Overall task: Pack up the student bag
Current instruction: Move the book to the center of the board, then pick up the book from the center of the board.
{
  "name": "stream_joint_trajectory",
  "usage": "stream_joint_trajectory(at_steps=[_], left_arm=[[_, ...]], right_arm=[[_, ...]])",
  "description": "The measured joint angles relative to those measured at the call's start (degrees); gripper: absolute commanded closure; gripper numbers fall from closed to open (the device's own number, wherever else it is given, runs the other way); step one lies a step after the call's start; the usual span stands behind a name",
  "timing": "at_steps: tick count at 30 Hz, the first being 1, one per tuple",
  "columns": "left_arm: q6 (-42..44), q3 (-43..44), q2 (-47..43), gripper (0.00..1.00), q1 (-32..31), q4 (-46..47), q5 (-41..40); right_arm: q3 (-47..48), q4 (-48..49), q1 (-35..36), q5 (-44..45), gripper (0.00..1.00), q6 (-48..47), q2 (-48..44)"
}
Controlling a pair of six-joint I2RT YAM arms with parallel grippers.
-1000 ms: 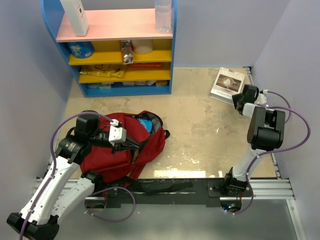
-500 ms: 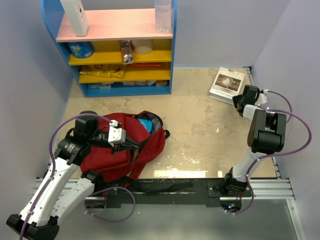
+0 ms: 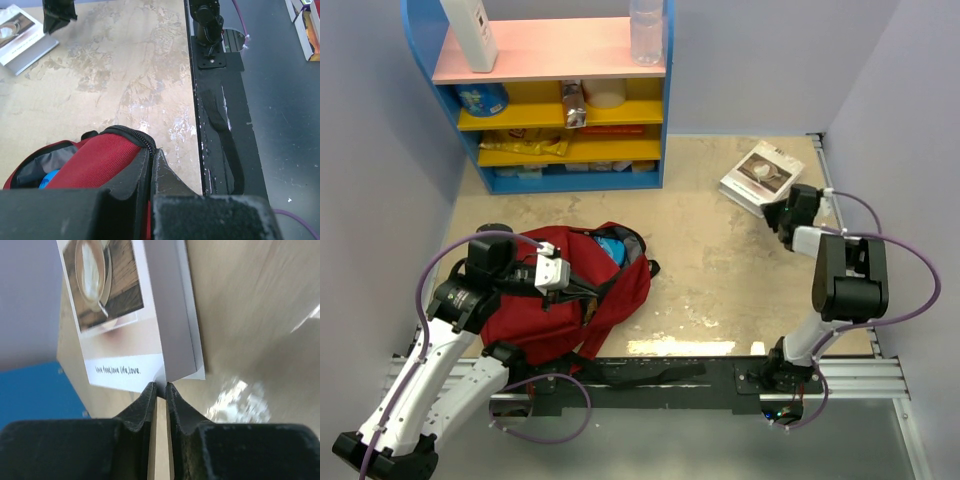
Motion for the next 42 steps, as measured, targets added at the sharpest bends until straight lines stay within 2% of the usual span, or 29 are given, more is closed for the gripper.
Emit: stream_joint_trajectory(at_steps=[9, 13, 14, 15, 16, 17, 19, 20, 23, 26, 28, 32, 35, 42], left_arm=[[0.0, 0.0, -0.2, 1.00, 0.0, 0.1, 0.0], [0.0, 0.0, -0.4, 1.00, 0.0, 0.0, 0.0], [0.0, 0.0, -0.4, 1.00, 0.0, -0.1, 0.0], [0.0, 0.0, -0.5, 1.00, 0.0, -0.1, 0.0], [0.0, 0.0, -0.5, 1.00, 0.0, -0.3, 0.0], [0.0, 0.1, -0.7, 1.00, 0.0, -0.3, 0.0], [0.0, 0.1, -0.8, 1.00, 0.0, -0.4, 0.0], [0.0, 0.1, -0.9, 1.00, 0.0, -0.5, 0.0], [0.0, 0.1, -1.1, 1.00, 0.0, -0.7, 0.0], [0.3, 0.6, -1.0, 1.00, 0.0, -1.4, -0.1], [0.5, 0.9, -1.0, 1.00, 0.0, -2.0, -0.2], [0.6, 1.0, -1.0, 1.00, 0.0, -2.6, -0.2], [0.8, 1.3, -0.9, 1.00, 0.0, -3.0, -0.3], [1.7, 1.9, -0.3, 1.00, 0.0, -3.8, -0.7]], right_arm=[[-8.4, 1.9, 20.3, -2.2, 1.00, 3.0, -7.0], [-12.1, 1.9, 25.2, -3.1, 1.00, 3.5, -11.0], [-12.8, 1.7, 25.6, -3.2, 0.96, 3.5, -11.7], [-13.4, 1.4, 25.8, -3.3, 0.74, 3.5, -12.3], [-13.9, 1.0, 26.0, -3.3, 0.66, 3.4, -12.8], [-14.1, 0.5, 26.2, -3.3, 0.50, 3.4, -13.1], [-14.2, -1.0, 26.4, -3.2, 0.39, 3.0, -13.5], [-14.2, -1.9, 26.4, -3.0, 0.30, 2.6, -13.7], [-14.1, -4.7, 26.4, -1.2, 0.16, 1.7, -14.5], [-13.0, -7.3, 26.1, 1.8, 0.08, 0.9, -15.4], [-12.4, -7.5, 25.2, 4.1, 0.10, 0.8, -15.9], [-12.3, -3.8, 21.4, 7.6, 0.23, 1.5, -16.4], [-11.7, -0.8, 19.1, 10.4, 0.29, 2.8, -15.5], [-3.7, 2.1, 18.6, 13.3, 0.37, 3.7, -4.3]])
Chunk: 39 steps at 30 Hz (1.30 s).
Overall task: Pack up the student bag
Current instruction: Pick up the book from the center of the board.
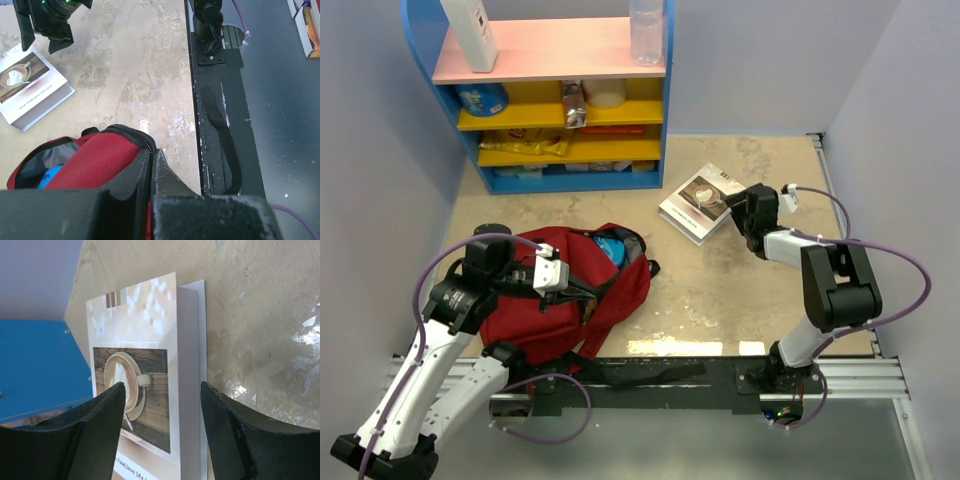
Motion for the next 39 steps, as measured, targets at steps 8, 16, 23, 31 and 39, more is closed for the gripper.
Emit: stream_joint_trajectory(at_steps=[8, 16, 23, 31, 39], left_arm=[[0.4, 0.4, 0.7, 1.00, 0.0, -0.3, -0.1], [0.3, 0.4, 0.8, 1.00, 0.0, -0.3, -0.1], [0.3, 0.4, 0.8, 1.00, 0.0, -0.2, -0.1], [-0.1, 0.4, 0.7, 1.00, 0.0, 0.3, -0.2], [0.2, 0.4, 0.5, 1.00, 0.0, 0.4, -1.0]], right_arm=[[0.3, 2.9, 0.1, -0.2, 0.53, 1.3, 5.7], [1.5, 5.5, 0.1, -1.6, 1.00, 2.3, 6.2], [2.1, 5.7, 0.1, -2.6, 1.00, 2.2, 4.6], [-5.6, 2.6, 0.1, -8.0, 1.00, 2.1, -12.0], [-16.8, -1.7, 1.6, -17.8, 1.00, 5.0, -37.0]])
